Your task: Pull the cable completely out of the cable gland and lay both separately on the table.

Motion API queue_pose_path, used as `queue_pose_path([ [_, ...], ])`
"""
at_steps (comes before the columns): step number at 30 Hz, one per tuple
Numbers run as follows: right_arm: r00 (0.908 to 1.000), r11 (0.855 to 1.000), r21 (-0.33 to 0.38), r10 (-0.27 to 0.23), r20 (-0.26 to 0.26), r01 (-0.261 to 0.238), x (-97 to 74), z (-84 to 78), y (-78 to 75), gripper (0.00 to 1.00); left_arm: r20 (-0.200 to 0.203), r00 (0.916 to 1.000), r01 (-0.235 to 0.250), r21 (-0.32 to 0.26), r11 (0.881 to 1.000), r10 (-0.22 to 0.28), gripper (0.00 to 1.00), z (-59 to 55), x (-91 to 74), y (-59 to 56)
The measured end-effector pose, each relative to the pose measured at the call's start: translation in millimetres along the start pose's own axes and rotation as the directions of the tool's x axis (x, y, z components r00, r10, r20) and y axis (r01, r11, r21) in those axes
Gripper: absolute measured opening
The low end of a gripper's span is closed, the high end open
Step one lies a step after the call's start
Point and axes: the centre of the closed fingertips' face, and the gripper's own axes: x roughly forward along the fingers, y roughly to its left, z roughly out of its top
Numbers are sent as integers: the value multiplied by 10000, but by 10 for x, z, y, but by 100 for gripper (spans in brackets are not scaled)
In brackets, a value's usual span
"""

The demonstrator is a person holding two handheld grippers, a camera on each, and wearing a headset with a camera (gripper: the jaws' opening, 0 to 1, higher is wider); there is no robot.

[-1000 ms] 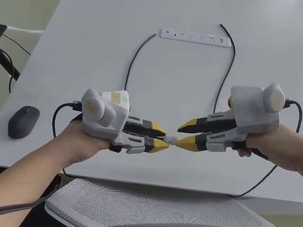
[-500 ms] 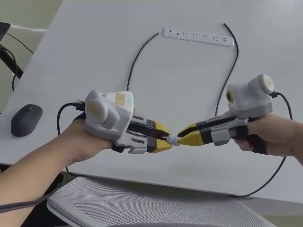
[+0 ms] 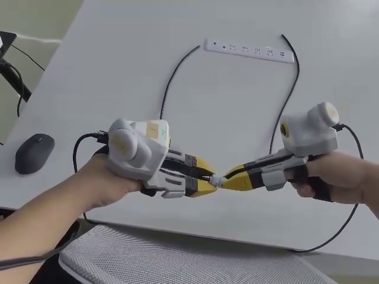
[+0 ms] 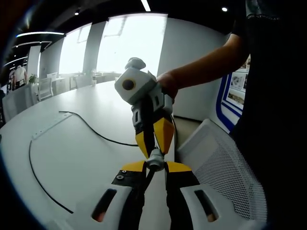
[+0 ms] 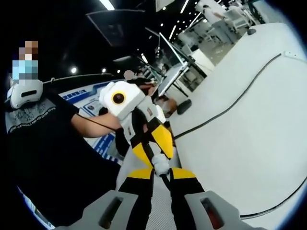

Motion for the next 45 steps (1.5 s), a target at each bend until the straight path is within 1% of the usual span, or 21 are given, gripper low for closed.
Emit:
queue_pose_path([
  [4,9987,9909,-1260,-485,-141,463,-7,-3,-3,8,-44,10000,4,-77,10000,-5,15,-17,9,-2],
  [5,9984,9899,-1317,-549,-133,527,-6,-4,5,7,-34,10000,4,-87,10000,-4,15,-16,9,-1],
  [7,9959,9779,-1903,-903,-85,871,-9,8,-8,7,-9,10000,-19,-144,9999,19,15,-14,4,3],
  [9,9908,9510,-2822,-1349,-125,1260,-4,9,-11,7,-10,10000,-26,-205,9998,25,15,-15,1,3],
  [12,9777,8881,-4217,-2091,-171,1826,5,8,0,7,1,10000,-40,-397,9992,40,15,-23,-5,5],
  [13,9758,8792,-4371,-2182,-156,1896,8,9,1,7,22,10000,-50,-505,9987,51,15,-22,-9,9],
  [15,9634,8317,-5062,-2679,-59,2281,6,9,-14,7,92,10000,-27,-741,9972,34,15,-22,-15,8],
  [16,9582,8149,-5287,-2861,-101,2377,0,2,-16,7,123,9999,-42,-783,9969,52,15,-20,-17,10],
  [19,9346,7300,-6182,-3550,213,2914,-12,28,-30,7,262,9996,-63,-1015,9948,90,15,-7,-28,23],
  [21,9108,6605,-6758,-4110,392,3271,-7,14,-32,7,311,9995,-46,-1165,9932,83,15,-6,-27,25],
  [22,9045,6446,-6882,-4247,398,3330,-5,-4,-35,7,295,9995,-20,-1241,9923,57,15,-5,-24,12],
  [23,8952,6187,-7089,-4439,401,3386,3,-24,-39,7,245,9997,14,-1291,9916,17,15,-12,-12,1],
  [26,8774,5830,-7295,-4773,487,3577,12,-64,-54,7,157,9999,84,-1498,9887,-62,15,-31,7,-23],
  [27,8685,5617,-7405,-4922,596,3691,6,-48,-60,7,186,9998,45,-1547,9879,-16,15,-30,8,-16],
  [28,8543,5237,-7638,-5153,688,3773,-4,-34,-66,7,267,9996,25,-1712,9852,21,15,-19,6,-9],
  [31,8262,4605,-7891,-5540,1023,4065,-12,9,-76,7,476,9988,-19,-2033,9791,118,15,5,-4,14],
  [35,8171,4438,-7969,-5669,1046,4099,5,-19,-74,7,401,9992,-1,-1970,9804,82,15,3,4,-4],
  [40,8165,4415,-8008,-5687,991,4048,1,-34,-71,8,375,9993,47,-1963,9805,27,15,-9,6,-33],
  [42,8191,4660,-7808,-5649,995,4163,-3,-32,-70,8,374,9993,40,-1936,9811,33,15,-9,4,-38],
  [43,8200,4980,-7528,-5643,956,4305,-2,-40,-68,8,357,9994,31,-1896,9819,37,15,-11,5,-41],
  [45,8182,4860,-7607,-5660,1012,4303,-1,-27,-60,8,366,9993,12,-1865,9825,57,15,0,-5,-36],
])
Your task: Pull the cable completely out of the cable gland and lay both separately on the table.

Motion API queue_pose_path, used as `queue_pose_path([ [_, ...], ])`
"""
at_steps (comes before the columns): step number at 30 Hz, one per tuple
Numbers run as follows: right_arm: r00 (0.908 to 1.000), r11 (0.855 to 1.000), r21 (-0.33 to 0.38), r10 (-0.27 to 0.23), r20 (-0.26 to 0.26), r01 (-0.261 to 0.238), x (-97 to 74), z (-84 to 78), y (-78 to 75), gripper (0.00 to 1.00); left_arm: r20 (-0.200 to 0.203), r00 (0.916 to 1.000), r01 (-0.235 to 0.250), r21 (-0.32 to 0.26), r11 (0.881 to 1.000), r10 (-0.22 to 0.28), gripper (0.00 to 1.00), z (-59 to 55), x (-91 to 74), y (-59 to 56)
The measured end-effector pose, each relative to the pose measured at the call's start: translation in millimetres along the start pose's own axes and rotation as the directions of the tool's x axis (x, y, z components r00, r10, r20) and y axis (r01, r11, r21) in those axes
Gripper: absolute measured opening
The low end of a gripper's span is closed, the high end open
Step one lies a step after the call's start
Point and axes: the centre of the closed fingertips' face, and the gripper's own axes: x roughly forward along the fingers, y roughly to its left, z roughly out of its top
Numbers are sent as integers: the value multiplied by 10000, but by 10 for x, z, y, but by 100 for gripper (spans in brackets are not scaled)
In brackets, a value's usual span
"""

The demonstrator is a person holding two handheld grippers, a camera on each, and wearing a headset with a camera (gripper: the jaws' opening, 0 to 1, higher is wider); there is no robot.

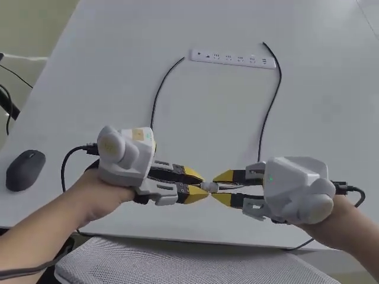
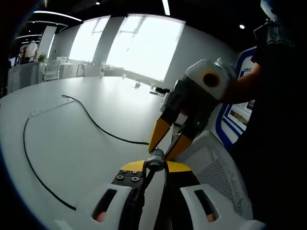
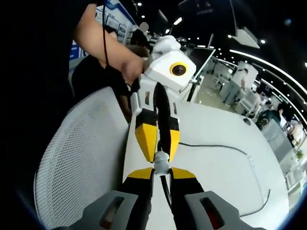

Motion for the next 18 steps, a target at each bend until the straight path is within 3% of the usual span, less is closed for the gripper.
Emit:
queue_pose_path([
  [6,9992,9974,661,-309,260,291,-36,41,-53,9,103,9999,-66,238,9997,63,15,49,-25,2],
  [12,9972,9883,1423,-608,425,542,-114,36,-79,14,-58,9998,-208,766,9968,213,15,22,-12,-16],
  [14,9954,9798,1848,-858,424,766,-158,14,-109,16,-135,9994,-309,955,9950,324,15,12,-18,0],
  [17,9896,9474,2887,-1437,-14,1380,-225,-118,-187,19,-37,9991,-420,1197,9919,428,15,30,-30,22],
  [18,9885,9486,2799,-1511,-102,1479,-237,-149,-199,20,-39,9989,-450,1282,9907,459,15,34,-32,22],
])
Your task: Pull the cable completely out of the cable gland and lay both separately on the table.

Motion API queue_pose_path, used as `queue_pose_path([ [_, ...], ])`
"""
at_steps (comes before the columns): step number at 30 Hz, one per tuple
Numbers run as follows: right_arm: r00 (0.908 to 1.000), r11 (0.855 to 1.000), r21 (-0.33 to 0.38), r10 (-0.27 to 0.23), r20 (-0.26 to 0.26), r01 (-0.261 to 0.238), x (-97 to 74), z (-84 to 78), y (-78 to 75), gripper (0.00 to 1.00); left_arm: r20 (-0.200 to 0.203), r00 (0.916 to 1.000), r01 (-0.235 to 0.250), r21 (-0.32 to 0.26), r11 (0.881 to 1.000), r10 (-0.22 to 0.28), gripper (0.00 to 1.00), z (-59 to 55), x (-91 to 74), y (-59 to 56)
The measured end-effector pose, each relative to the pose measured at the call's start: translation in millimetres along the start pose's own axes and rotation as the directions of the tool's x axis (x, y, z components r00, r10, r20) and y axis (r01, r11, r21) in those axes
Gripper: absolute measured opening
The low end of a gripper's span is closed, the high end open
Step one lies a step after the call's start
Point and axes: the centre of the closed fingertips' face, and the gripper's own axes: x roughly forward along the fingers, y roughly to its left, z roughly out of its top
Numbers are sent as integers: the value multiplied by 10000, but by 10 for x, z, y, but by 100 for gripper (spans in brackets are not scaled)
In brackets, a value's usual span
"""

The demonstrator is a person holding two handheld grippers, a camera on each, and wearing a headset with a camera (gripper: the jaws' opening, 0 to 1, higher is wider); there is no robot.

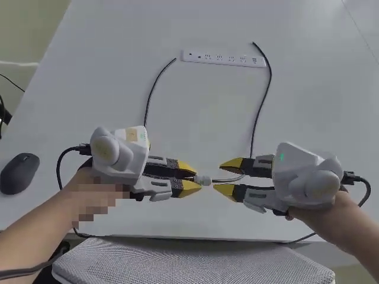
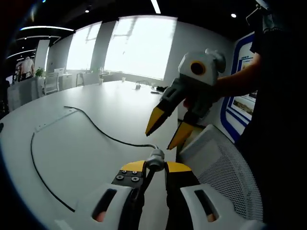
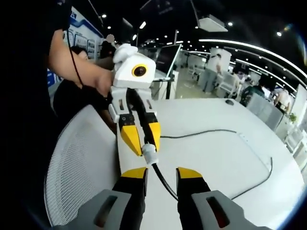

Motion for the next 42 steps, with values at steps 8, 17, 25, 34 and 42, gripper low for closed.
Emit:
queue_pose_path([
  [8,9884,9899,-742,-1269,-836,1208,-51,-140,-85,22,99,9997,-213,246,9995,211,15,82,-7,1],
  [17,9900,9873,-1056,-1262,-635,1191,27,-46,-41,20,153,9994,-322,266,9991,318,15,120,-21,21],
  [25,9911,9815,-1614,-1148,-677,1026,119,21,1,12,144,9994,-313,117,9994,312,15,118,-4,44],
  [34,9887,9743,-1959,-1284,-777,1111,179,39,-2,2,41,9995,-300,78,9995,300,15,108,13,81],
  [42,9863,9764,-1822,-1351,-944,1163,195,-19,6,0,-155,9997,-210,120,9997,212,15,81,47,75],
])
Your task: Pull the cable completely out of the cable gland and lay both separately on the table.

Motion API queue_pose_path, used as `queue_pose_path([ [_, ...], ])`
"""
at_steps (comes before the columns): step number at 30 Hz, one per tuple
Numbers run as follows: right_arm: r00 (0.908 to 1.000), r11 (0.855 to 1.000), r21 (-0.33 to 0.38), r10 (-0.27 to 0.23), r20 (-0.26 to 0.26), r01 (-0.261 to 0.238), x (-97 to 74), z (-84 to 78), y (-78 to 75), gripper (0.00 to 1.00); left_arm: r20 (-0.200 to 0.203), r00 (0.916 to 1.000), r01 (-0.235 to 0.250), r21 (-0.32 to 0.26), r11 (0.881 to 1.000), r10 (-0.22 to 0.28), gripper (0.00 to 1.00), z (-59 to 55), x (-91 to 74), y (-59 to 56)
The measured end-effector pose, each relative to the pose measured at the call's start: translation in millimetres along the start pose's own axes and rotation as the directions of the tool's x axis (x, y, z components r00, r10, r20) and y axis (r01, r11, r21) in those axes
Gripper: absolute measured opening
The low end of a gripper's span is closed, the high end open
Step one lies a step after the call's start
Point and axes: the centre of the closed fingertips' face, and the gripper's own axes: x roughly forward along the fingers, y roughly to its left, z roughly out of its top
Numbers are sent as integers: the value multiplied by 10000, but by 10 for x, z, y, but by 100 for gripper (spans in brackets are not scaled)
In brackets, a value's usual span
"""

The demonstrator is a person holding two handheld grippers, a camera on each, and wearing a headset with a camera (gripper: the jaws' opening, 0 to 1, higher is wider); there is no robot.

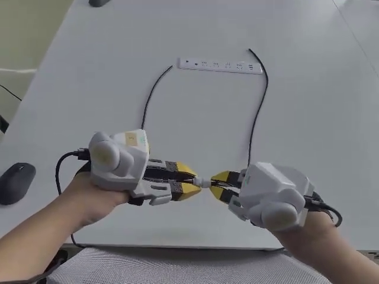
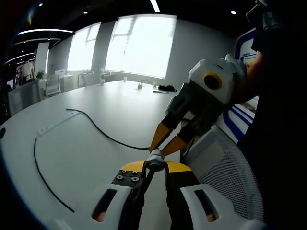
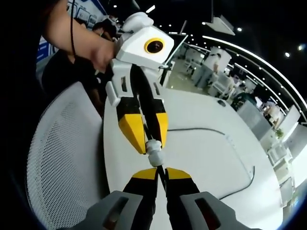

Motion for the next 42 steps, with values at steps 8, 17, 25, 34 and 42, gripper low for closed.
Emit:
queue_pose_path([
  [8,10000,9985,544,-96,1,96,-8,-34,-32,0,2,10000,-25,143,9999,25,15,20,28,7],
  [17,9998,9957,898,-212,20,210,-9,-54,-73,0,34,10000,-61,145,9999,60,15,42,44,28],
  [25,9994,9910,1292,-357,-39,359,-36,-130,-141,0,113,9998,-142,91,9999,141,15,57,28,54],
  [34,9979,9717,2271,-622,-194,650,-63,-283,-227,0,224,9995,-204,20,9998,203,15,84,18,77],
  [42,9913,9246,3582,-1125,-689,1298,-75,-505,-336,0,327,9993,-201,-25,9998,202,15,116,21,84],
])
